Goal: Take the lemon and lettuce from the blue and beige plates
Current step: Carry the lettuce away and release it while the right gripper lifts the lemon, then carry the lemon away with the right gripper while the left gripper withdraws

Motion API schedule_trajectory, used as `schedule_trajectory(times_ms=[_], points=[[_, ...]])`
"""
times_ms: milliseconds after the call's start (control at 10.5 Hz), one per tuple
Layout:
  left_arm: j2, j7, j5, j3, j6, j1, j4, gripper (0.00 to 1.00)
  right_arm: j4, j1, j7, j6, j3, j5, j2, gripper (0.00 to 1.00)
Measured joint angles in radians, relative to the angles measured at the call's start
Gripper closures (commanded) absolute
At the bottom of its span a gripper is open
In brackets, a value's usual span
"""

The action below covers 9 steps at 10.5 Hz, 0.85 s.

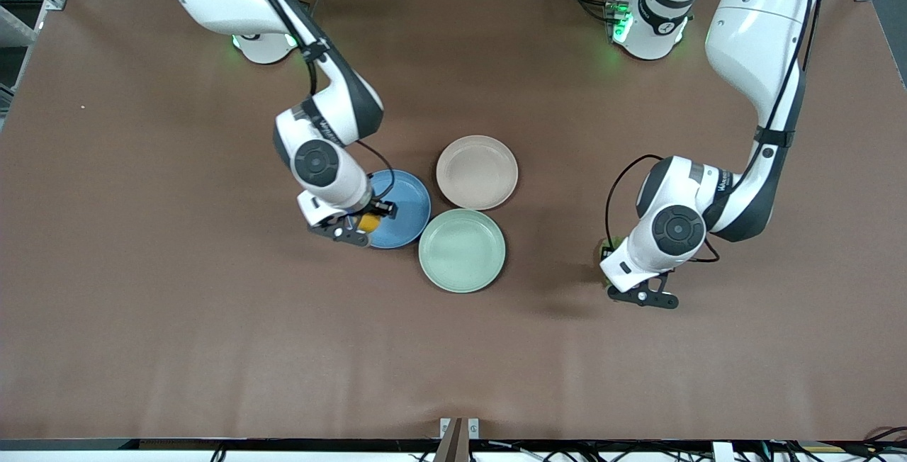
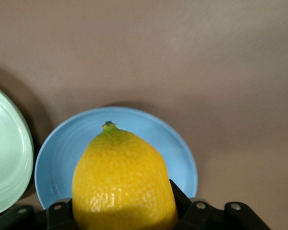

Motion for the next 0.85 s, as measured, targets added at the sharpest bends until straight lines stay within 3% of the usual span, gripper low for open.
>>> schedule_trajectory(times_ms=[285,474,854], points=[[-0.08,0.0,-0.033,-0.007,-0.024,0.086,-0.047,0.0,0.036,-0.105,-0.164,-0.154,-0.003,-0.001,-0.056,0.53],[-0.161,0.0,-0.056,-0.009,-0.027,0.106,-0.133,0.0,0.081,-0.169,-0.28,-0.26,-0.005,-0.004,-0.088,0.53],[-0.371,-0.002,-0.137,-0.012,-0.029,0.089,-0.357,0.0,0.099,-0.263,-0.432,-0.336,-0.006,-0.063,-0.129,0.52]])
